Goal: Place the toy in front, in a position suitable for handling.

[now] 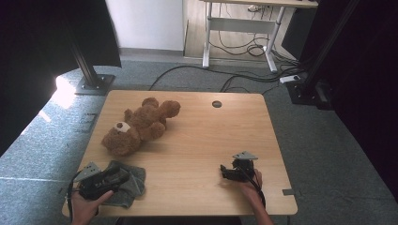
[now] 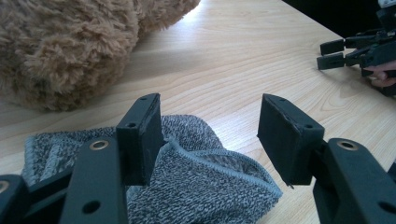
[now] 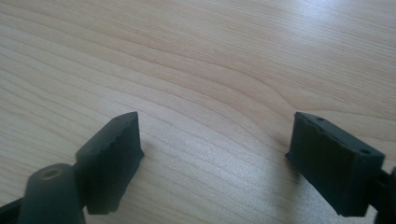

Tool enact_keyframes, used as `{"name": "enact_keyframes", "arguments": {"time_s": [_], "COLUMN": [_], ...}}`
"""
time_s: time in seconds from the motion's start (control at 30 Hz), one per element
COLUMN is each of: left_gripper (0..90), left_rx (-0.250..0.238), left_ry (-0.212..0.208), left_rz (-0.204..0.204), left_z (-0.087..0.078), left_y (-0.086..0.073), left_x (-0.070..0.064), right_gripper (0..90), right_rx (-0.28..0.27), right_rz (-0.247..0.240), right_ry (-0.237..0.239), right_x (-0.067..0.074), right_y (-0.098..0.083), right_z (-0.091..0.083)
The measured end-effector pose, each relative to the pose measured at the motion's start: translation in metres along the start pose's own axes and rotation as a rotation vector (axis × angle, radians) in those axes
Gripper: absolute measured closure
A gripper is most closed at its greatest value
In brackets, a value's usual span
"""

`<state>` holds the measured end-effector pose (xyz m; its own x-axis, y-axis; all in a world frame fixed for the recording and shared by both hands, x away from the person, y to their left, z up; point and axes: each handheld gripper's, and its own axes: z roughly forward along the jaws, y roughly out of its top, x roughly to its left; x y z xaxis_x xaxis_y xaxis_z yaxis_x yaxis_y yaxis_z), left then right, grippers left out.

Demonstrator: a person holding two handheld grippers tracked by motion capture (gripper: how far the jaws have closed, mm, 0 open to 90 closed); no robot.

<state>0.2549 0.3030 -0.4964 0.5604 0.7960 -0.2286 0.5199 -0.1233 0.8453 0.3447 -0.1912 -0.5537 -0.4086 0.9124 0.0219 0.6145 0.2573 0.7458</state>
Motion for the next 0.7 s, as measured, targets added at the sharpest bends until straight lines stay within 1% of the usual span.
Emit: {"name": "enact_keyframes", "arguments": {"time_s": [0.07, 0.1, 0.13, 0.17, 0.2, 0.23, 0.3, 0.37, 0.4, 0.43, 0.5, 0.53, 0.63, 0.7], "left_gripper": [39.7, 40.3, 40.0, 40.0, 39.9, 39.9, 39.6, 39.5, 39.5, 39.5, 39.5, 39.5, 39.6, 39.5], "left_rx": [0.007, 0.014, 0.02, 0.02, 0.022, 0.024, 0.027, 0.024, 0.021, 0.021, 0.023, 0.023, 0.021, 0.021], "left_ry": [-0.002, -0.005, 0.001, 0.001, 0.001, -0.001, -0.001, 0.0, 0.0, 0.0, 0.004, 0.005, 0.006, 0.005], "left_rz": [-0.003, -0.003, -0.002, -0.002, -0.002, 0.0, 0.006, 0.011, 0.01, 0.01, 0.005, 0.004, 0.001, 0.003], "left_z": [0.0, 0.0, 0.0, 0.0, 0.0, 0.001, 0.001, 0.0, -0.001, -0.001, -0.001, -0.001, -0.001, -0.001], "left_y": [0.0, 0.0, 0.0, 0.0, 0.0, -0.001, -0.001, -0.001, -0.002, -0.002, -0.003, -0.003, -0.004, -0.004], "left_x": [0.001, 0.001, 0.0, 0.0, 0.0, 0.0, 0.0, -0.001, 0.0, 0.0, 0.003, 0.004, 0.005, 0.004], "right_gripper": [18.7, 19.1, 20.3, 20.3, 21.5, 21.5, 22.8, 23.5, 24.0, 24.0, 24.4, 24.4, 24.4, 24.4], "right_rx": [-0.002, -0.009, -0.034, -0.034, -0.06, -0.06, -0.082, -0.098, -0.112, -0.112, -0.129, -0.133, -0.141, -0.14], "right_rz": [0.003, -0.002, -0.017, -0.017, -0.022, -0.022, -0.043, -0.053, -0.062, -0.062, -0.068, -0.077, -0.105, -0.116], "right_ry": [0.007, 0.012, 0.03, 0.03, 0.058, 0.058, 0.084, 0.103, 0.13, 0.13, 0.165, 0.194, 0.223, 0.258], "right_x": [0.0, 0.001, 0.005, 0.005, 0.009, 0.009, 0.016, 0.022, 0.031, 0.031, 0.041, 0.049, 0.063, 0.073], "right_y": [0.0, 0.001, 0.004, 0.004, 0.007, 0.007, 0.013, 0.021, 0.031, 0.031, 0.042, 0.051, 0.067, 0.08], "right_z": [0.0, -0.001, -0.004, -0.004, -0.006, -0.006, -0.007, -0.006, -0.002, -0.002, 0.003, 0.008, 0.017, 0.024]}}
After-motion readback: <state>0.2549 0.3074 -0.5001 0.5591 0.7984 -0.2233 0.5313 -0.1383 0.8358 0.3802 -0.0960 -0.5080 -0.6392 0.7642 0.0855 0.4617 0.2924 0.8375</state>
